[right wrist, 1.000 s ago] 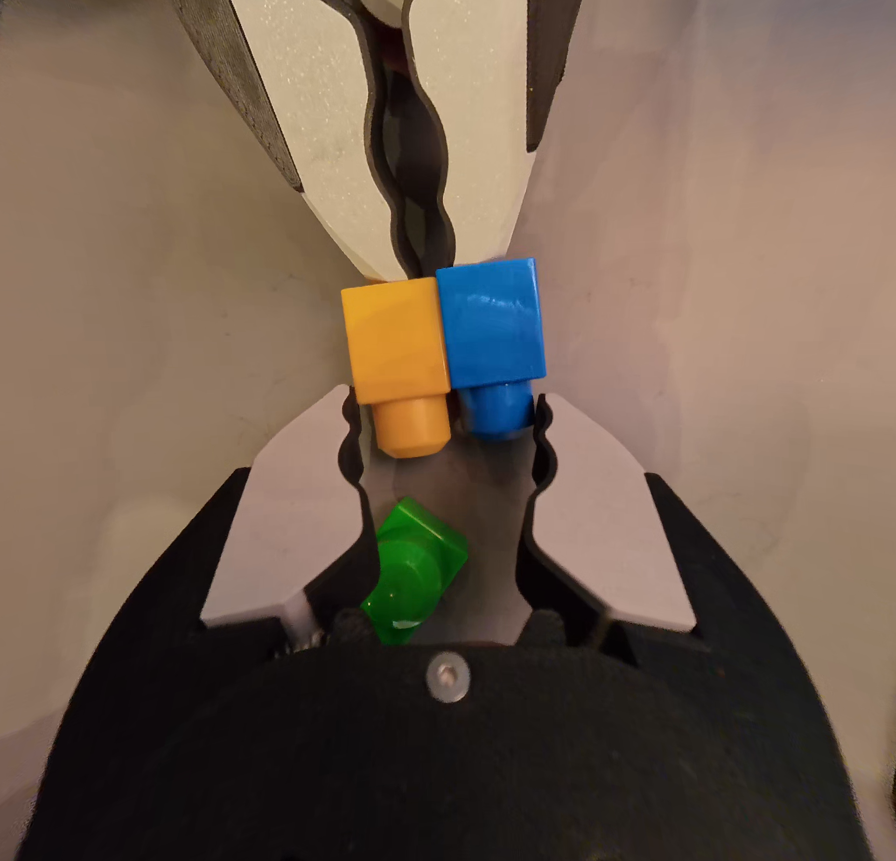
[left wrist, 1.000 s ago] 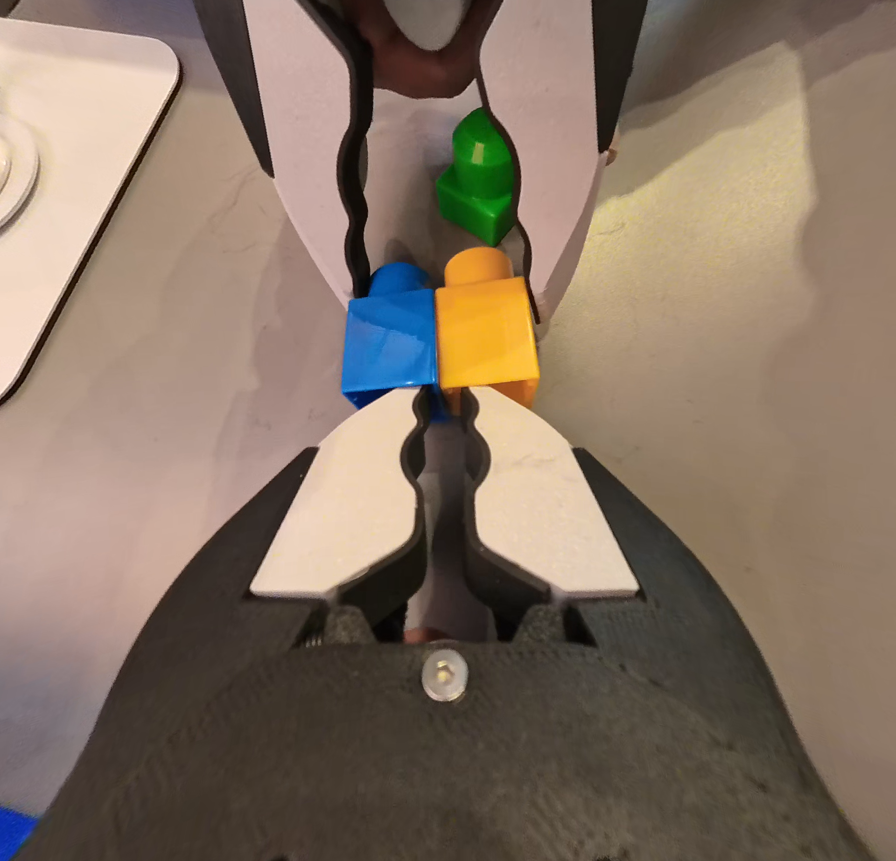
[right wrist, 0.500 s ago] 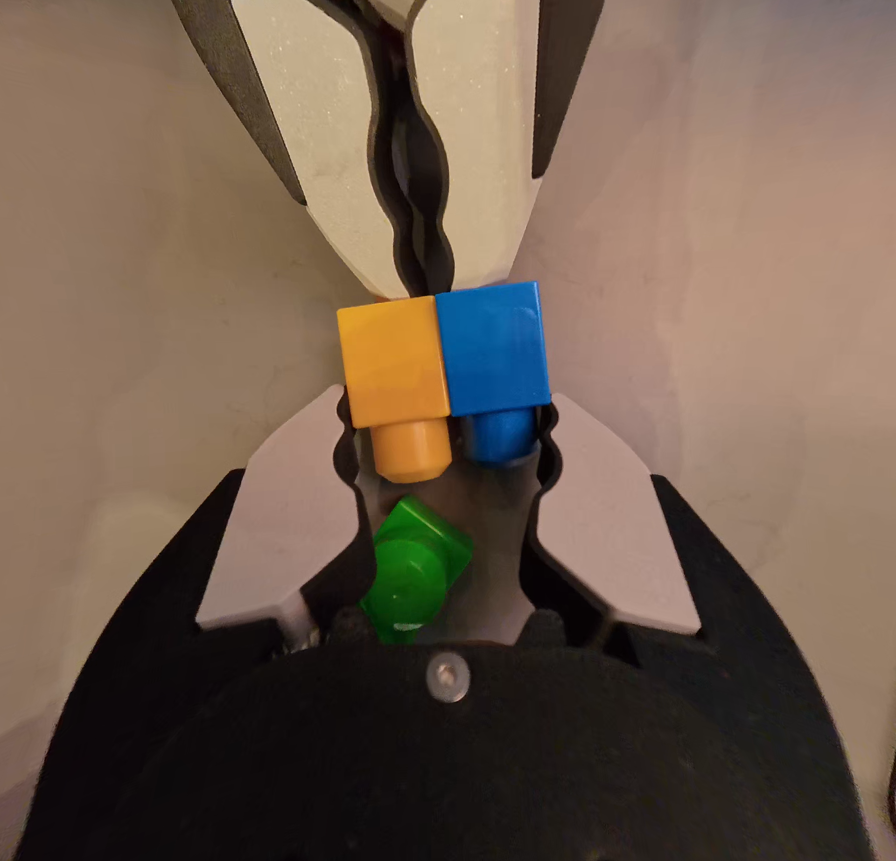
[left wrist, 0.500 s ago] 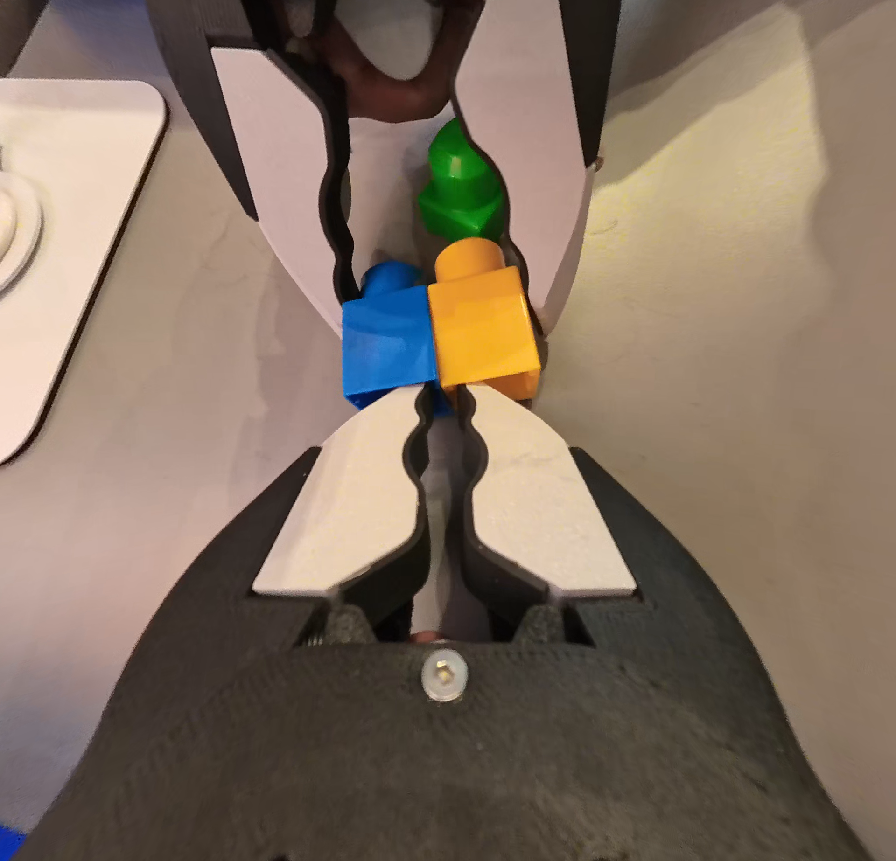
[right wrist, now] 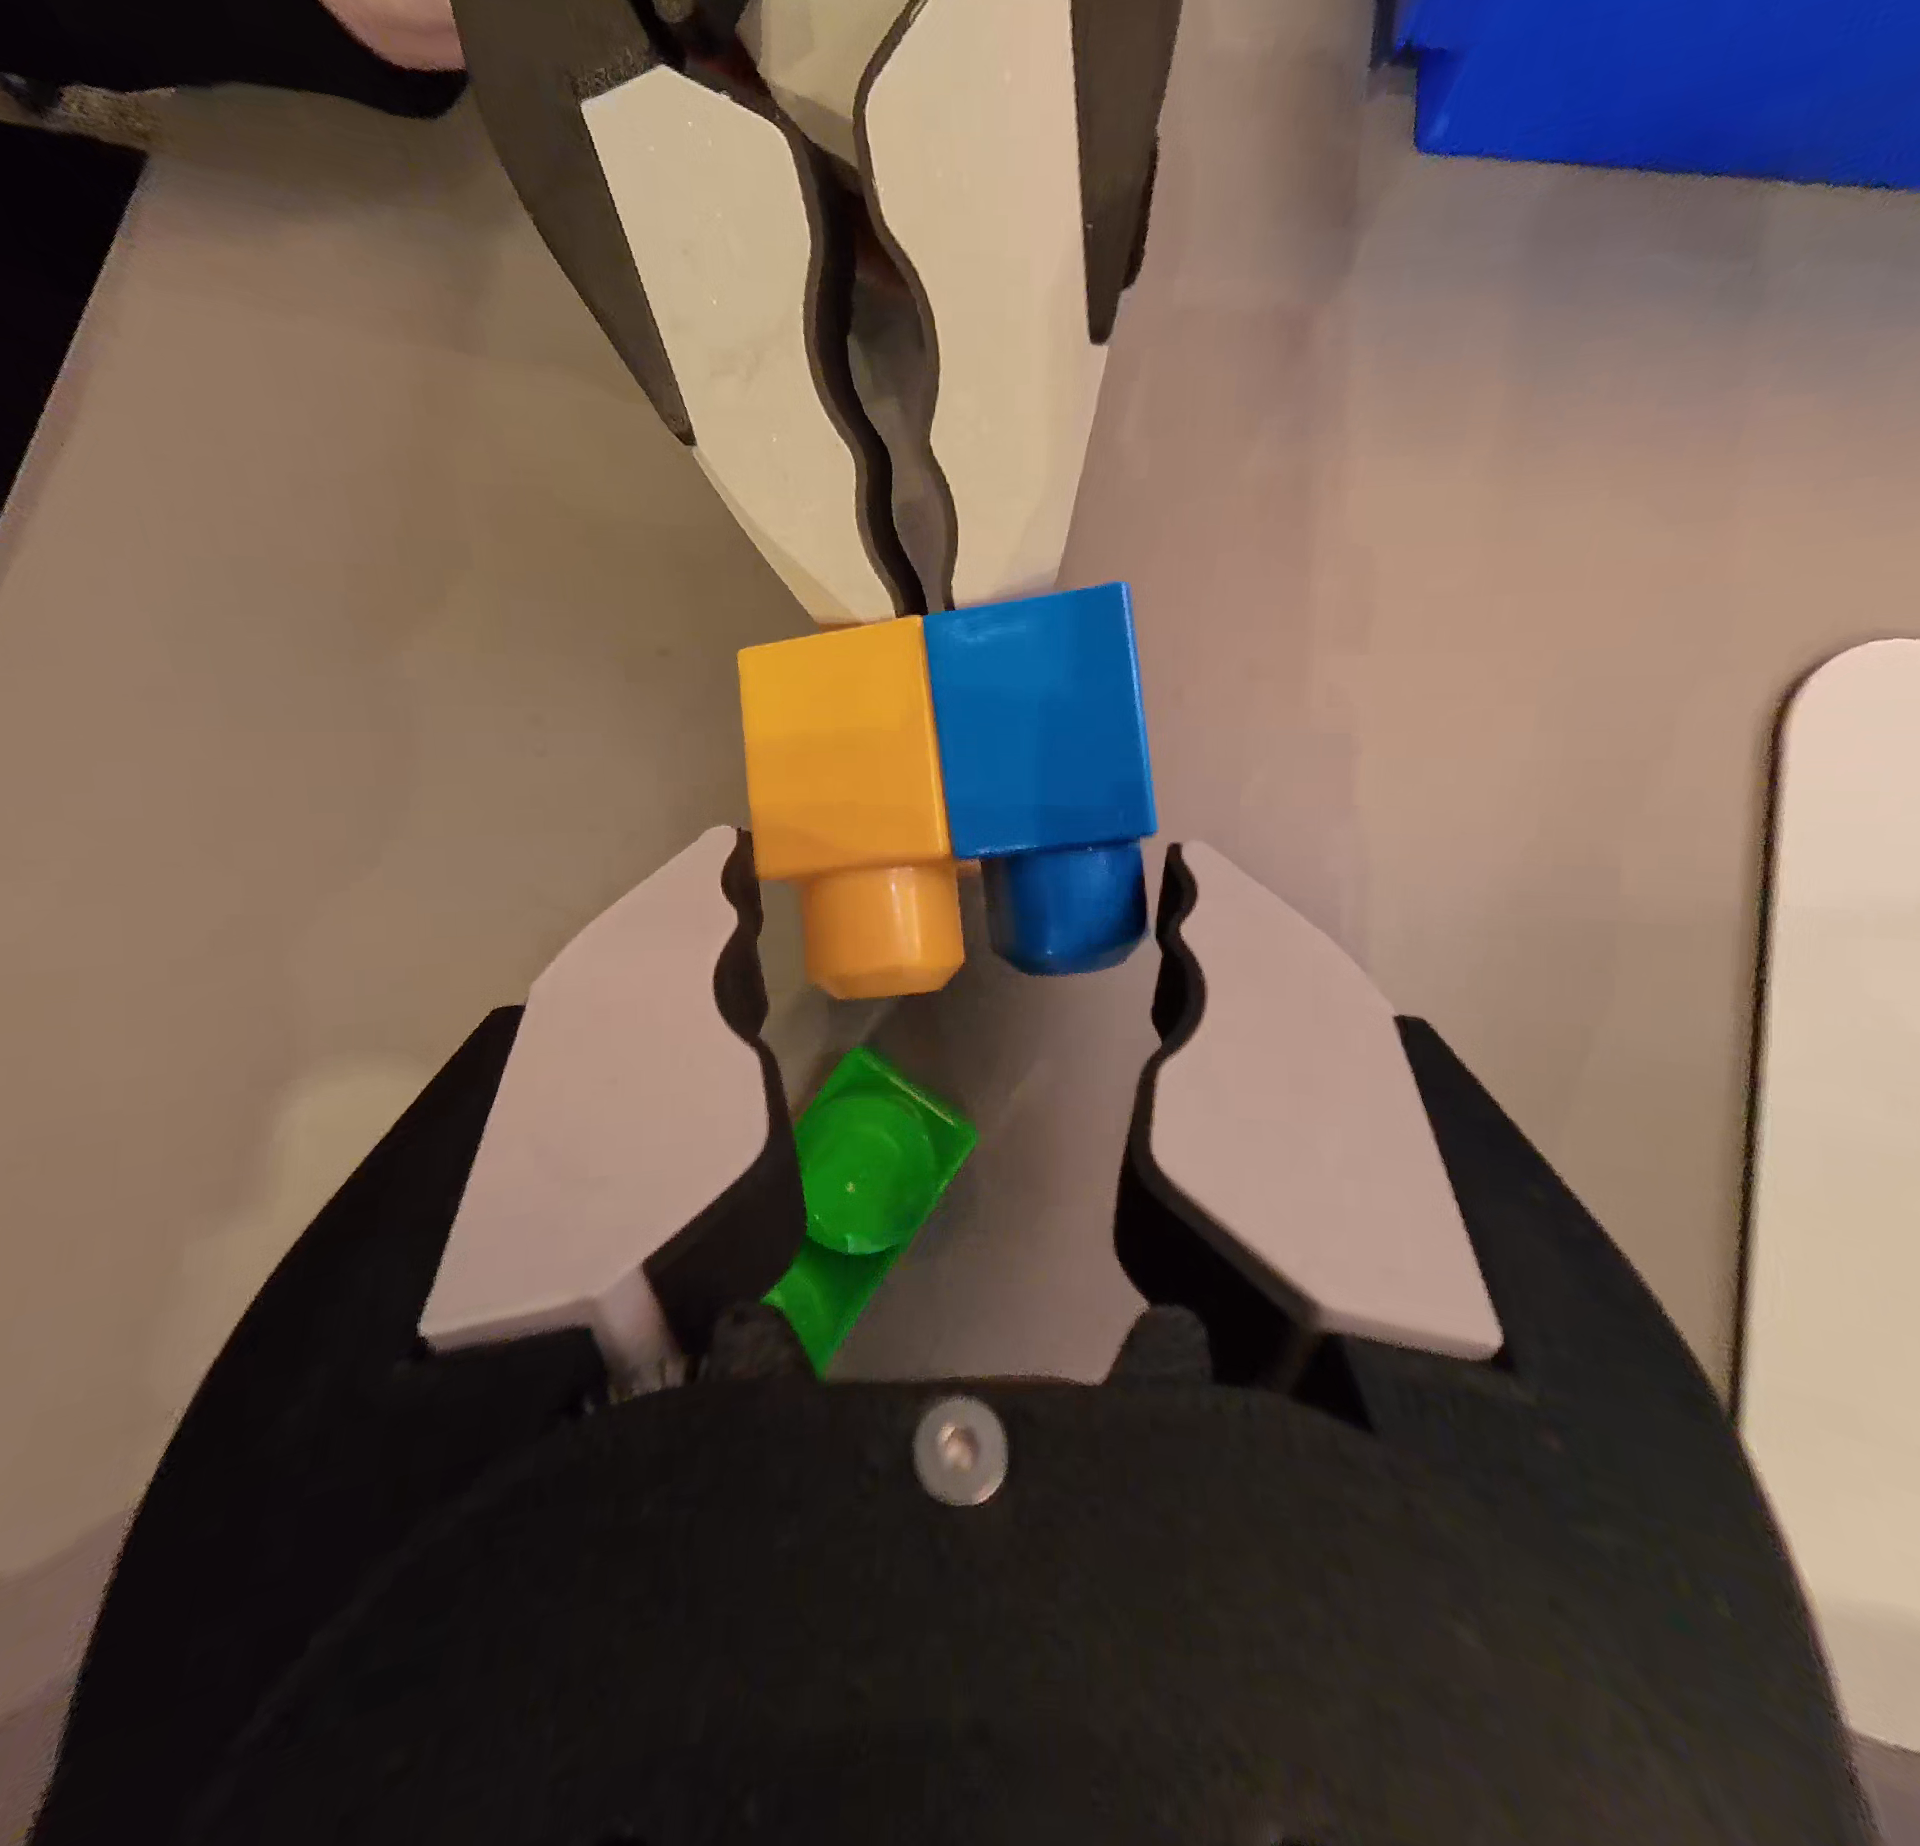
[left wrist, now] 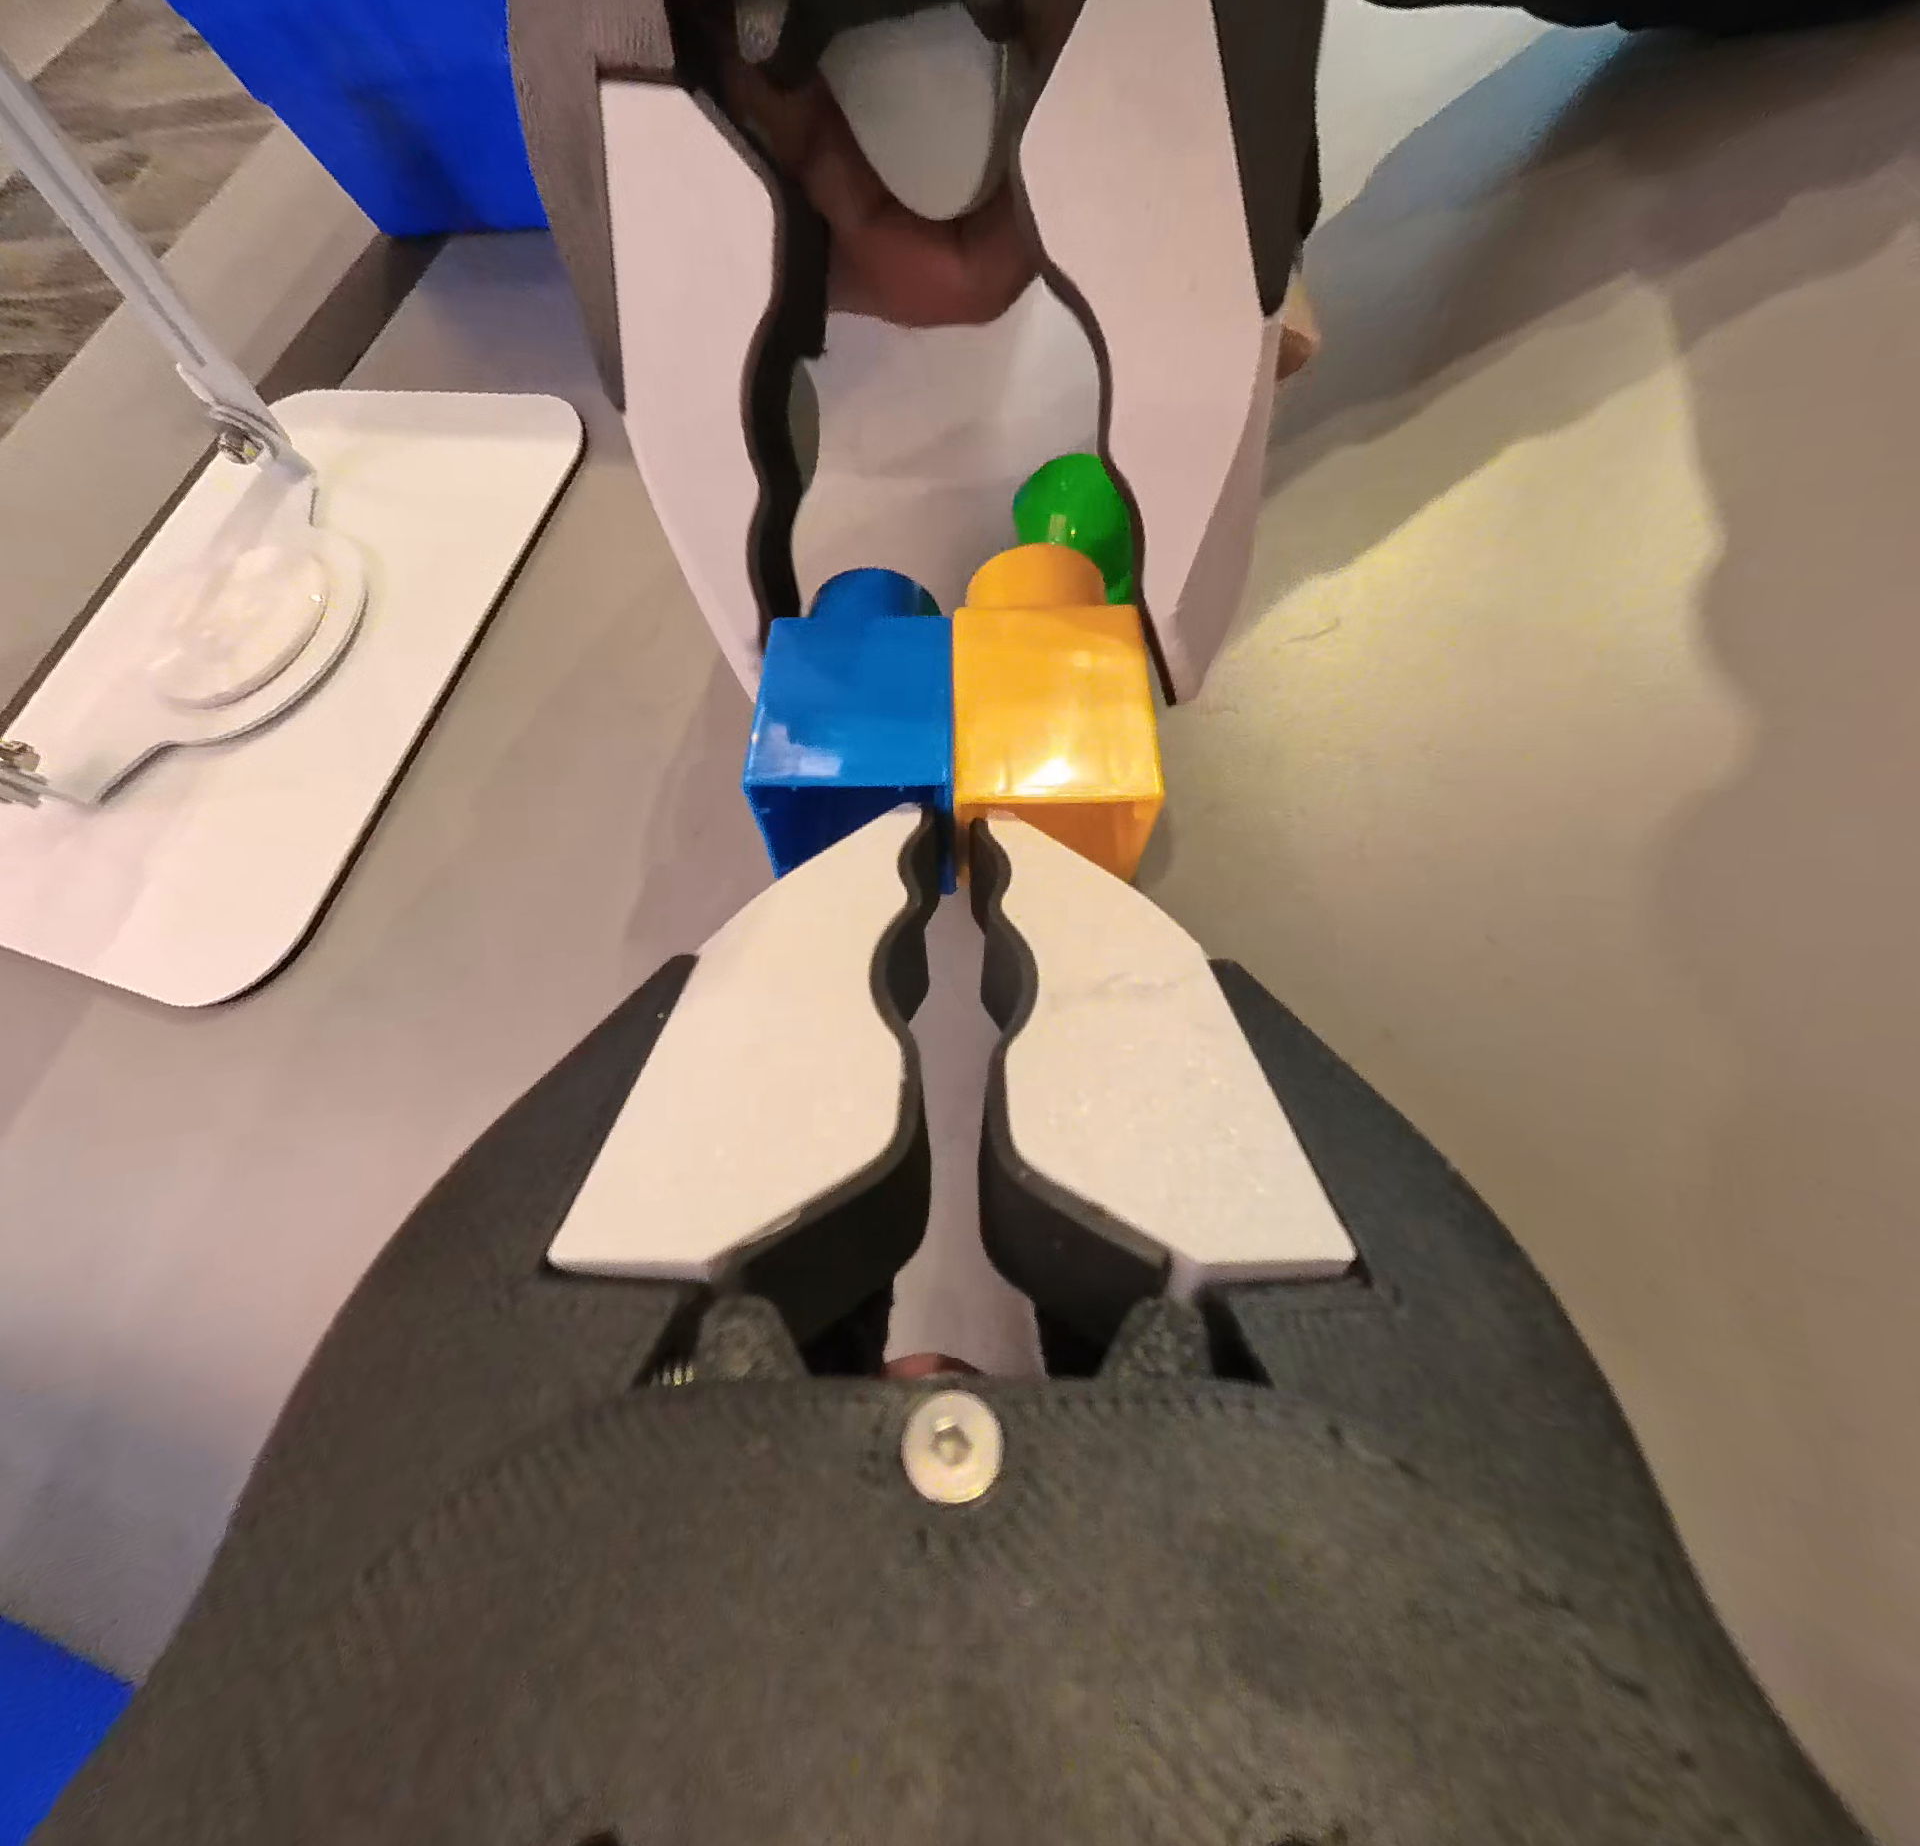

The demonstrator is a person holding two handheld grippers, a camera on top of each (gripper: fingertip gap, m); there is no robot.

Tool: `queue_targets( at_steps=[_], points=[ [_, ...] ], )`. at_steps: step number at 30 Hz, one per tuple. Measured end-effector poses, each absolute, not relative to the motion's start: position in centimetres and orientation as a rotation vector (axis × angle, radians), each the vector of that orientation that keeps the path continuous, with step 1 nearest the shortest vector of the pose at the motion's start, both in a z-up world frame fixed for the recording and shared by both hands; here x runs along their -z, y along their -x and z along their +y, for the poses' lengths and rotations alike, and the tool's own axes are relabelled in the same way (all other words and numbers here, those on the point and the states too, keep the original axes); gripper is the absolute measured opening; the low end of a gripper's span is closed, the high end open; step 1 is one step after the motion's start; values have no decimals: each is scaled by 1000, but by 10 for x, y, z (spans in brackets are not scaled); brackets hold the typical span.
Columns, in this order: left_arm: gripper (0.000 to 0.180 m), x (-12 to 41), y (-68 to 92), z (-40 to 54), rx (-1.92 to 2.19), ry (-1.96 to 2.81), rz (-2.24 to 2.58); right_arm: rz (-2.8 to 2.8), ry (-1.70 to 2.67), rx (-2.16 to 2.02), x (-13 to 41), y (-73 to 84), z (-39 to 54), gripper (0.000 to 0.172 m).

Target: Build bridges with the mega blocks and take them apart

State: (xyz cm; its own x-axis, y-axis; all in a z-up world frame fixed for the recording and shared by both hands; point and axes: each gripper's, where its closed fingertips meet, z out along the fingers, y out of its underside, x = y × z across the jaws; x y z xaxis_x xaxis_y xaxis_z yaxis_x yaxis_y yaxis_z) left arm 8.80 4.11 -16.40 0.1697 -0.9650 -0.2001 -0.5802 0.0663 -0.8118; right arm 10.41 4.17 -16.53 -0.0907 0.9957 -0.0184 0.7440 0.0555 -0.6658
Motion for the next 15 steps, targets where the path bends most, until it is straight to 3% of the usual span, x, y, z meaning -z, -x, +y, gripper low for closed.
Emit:
queue_targets(
  at_steps=[9,15],
  points=[
    [5,138,-78,51,517,1544,1402,-1741,1842,-641,128,-149,55,81],
    [5,132,-79,54,417,1516,1402,-1750,2095,-473,181,-177,34,73]
  ],
)
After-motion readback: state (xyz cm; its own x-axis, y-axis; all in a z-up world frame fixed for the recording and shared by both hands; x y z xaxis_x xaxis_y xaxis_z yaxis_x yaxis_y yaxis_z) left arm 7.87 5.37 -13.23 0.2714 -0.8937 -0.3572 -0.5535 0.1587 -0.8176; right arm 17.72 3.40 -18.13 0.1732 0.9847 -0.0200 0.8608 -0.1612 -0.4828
